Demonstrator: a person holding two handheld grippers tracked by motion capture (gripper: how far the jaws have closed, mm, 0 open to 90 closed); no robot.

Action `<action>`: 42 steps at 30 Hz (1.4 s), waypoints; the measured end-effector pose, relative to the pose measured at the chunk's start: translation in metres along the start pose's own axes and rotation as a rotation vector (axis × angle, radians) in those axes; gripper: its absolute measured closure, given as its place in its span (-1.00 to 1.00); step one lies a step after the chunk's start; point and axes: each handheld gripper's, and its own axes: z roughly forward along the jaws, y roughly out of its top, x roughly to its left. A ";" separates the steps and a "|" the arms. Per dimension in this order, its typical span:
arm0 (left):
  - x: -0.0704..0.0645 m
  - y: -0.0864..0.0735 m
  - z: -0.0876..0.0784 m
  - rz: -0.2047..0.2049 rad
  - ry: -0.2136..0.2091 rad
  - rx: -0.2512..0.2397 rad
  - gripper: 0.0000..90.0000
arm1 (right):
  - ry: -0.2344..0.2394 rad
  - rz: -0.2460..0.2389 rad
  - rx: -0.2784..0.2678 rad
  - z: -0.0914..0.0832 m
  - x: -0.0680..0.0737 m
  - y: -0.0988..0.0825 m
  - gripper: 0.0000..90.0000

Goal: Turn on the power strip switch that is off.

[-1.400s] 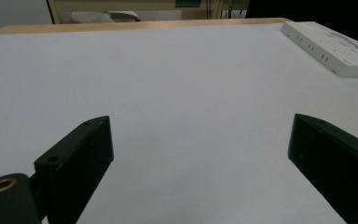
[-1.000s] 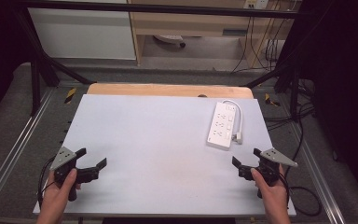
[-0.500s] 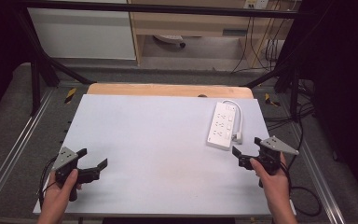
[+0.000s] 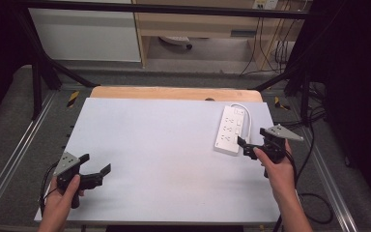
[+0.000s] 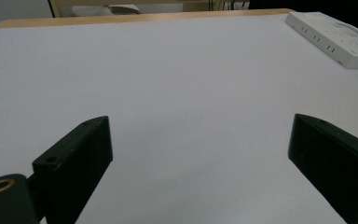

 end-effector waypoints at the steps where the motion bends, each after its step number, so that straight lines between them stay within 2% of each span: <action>1: 0.000 0.000 0.000 0.000 0.002 0.002 -0.86 | -0.004 0.004 0.000 0.002 -0.001 0.001 -0.92; 13: 0.000 0.000 0.000 0.000 0.000 0.003 -0.86 | -0.014 0.052 -0.015 0.016 -0.013 0.008 -0.89; 19: -0.001 0.000 0.000 0.002 0.000 0.003 -0.86 | -0.024 0.051 -0.017 0.019 -0.015 0.010 -0.90; 27: -0.001 0.000 0.000 -0.001 -0.003 0.009 -0.86 | -0.052 0.042 -0.018 0.025 -0.020 0.015 -0.79; 32: 0.000 0.000 0.000 -0.004 0.000 0.008 -0.86 | -0.067 0.050 -0.025 0.028 -0.024 0.018 -0.52; 33: 0.000 0.000 0.000 -0.003 -0.001 0.009 -0.86 | -0.067 0.050 -0.025 0.028 -0.024 0.018 -0.52; 34: 0.000 0.000 0.000 -0.002 -0.001 0.011 -0.86 | -0.067 0.051 -0.030 0.030 -0.026 0.019 -0.42; 42: -0.001 0.000 0.000 -0.001 -0.002 0.006 -0.86 | -0.072 0.050 -0.032 0.037 -0.027 0.018 -0.12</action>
